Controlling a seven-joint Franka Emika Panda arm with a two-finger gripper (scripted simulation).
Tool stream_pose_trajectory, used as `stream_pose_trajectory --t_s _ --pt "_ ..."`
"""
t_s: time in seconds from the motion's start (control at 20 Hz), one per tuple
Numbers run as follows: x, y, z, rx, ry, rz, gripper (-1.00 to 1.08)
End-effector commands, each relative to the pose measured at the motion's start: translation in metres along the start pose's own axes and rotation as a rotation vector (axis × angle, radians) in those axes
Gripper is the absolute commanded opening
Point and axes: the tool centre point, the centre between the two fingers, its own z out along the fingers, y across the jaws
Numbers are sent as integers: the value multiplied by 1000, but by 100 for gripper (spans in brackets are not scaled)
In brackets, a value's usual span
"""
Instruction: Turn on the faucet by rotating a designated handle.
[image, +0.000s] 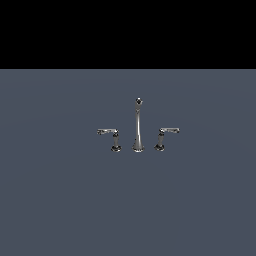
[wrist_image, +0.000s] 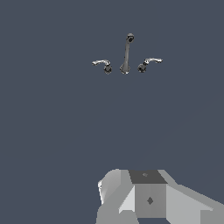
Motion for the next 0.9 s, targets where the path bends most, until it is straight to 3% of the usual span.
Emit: stream_pose_trajectory --t_s 0.0,0.45,0.85 --pt "0 0 0 0 0 0 -100" --pt "4 -8 11 0 0 44 -100" --pt "17 -28 41 1 0 157 -100"
